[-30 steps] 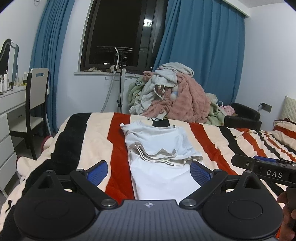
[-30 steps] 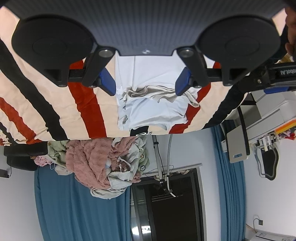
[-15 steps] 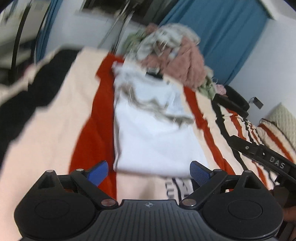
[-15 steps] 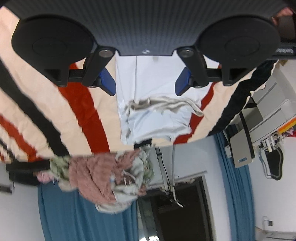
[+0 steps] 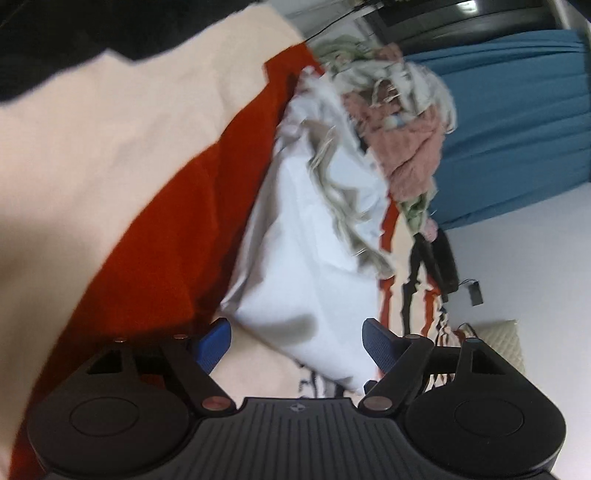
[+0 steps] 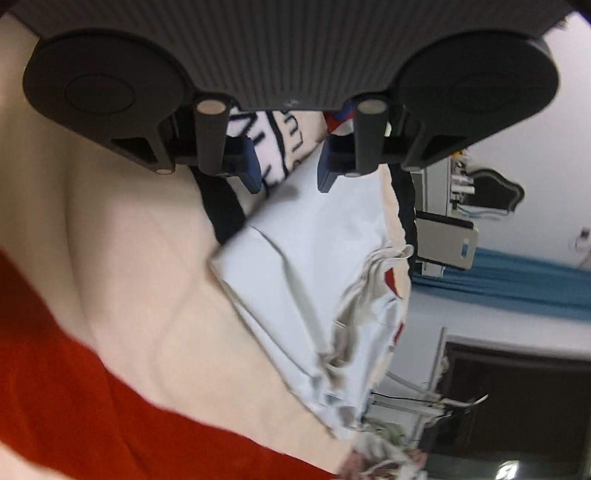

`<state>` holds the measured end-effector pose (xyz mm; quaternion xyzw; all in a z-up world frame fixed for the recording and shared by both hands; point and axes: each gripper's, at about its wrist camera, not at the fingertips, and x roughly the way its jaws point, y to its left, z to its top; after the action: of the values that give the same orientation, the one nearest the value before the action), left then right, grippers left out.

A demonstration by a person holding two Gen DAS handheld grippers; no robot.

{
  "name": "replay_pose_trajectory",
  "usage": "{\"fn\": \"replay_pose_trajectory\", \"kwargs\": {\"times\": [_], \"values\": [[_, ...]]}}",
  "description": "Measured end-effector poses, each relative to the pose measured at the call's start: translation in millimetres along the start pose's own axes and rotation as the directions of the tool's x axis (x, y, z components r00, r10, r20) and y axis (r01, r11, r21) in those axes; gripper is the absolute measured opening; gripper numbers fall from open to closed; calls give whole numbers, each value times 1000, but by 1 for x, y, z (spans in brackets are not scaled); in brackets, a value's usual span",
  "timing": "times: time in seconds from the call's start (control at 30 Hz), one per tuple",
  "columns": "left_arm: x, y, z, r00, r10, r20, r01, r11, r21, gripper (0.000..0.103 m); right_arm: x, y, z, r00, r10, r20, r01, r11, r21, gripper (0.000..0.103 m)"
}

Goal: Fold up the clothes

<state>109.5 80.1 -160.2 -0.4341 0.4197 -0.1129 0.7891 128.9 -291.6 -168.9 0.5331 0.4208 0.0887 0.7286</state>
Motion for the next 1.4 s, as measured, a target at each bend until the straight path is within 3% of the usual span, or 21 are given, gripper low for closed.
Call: {"fn": "replay_pose_trajectory", "kwargs": {"times": [0.07, 0.2, 0.3, 0.43, 0.47, 0.5, 0.57, 0.73, 0.9, 1.0, 1.2, 1.3, 1.4], "values": [[7, 5, 1, 1000, 11, -10, -12, 999, -32, 79, 3, -7, 0, 1000, -7, 8, 7, 999, 53, 36], [19, 7, 8, 999, -11, 31, 12, 999, -40, 77, 1, -16, 7, 993, -11, 115, -3, 992, 126, 38], [23, 4, 12, 998, 6, 61, -6, 1000, -11, 62, 4, -18, 12, 989, -10, 145, -10, 991, 136, 38], [25, -2, 16, 995, 36, 95, -39, 999, 35, 33, 11, -12, 10, 989, -10, 147, -3, 996, 91, 36], [26, -3, 17, 994, 43, 104, -48, 998, 46, 25, 11, -10, 11, 988, -9, 153, -4, 997, 80, 34], [26, -5, 18, 992, 50, 116, -56, 997, 57, 20, 9, -9, 12, 987, -7, 163, -3, 998, 61, 19], [16, -11, 20, 988, 44, 150, -57, 995, 84, 10, 1, -5, 13, 982, -10, 190, 10, 1000, 1, 11], [-21, -29, 17, 971, -58, 232, 31, 993, 117, 6, -25, 14, 7, 962, 113, 249, -87, 990, -114, 7], [-67, -38, 1, 950, -141, 278, 112, 987, 119, 4, -65, 40, -16, 934, 198, 297, -113, 953, -280, 6], [-102, -47, -21, 944, -157, 290, 114, 981, 159, 3, -95, 44, -39, 921, 230, 314, -111, 929, -354, 6], [-171, -52, -81, 934, -177, 309, 114, 971, 212, 3, -146, 31, -91, 920, 244, 307, -108, 910, -401, 6], [-193, -52, -114, 938, -174, 300, 93, 960, 265, 3, -175, 26, -126, 902, 249, 352, -63, 883, -465, 6], [-206, -48, -142, 943, -156, 295, 71, 958, 280, 3, -189, 23, -144, 901, 230, 368, -19, 868, -497, 6]]}}
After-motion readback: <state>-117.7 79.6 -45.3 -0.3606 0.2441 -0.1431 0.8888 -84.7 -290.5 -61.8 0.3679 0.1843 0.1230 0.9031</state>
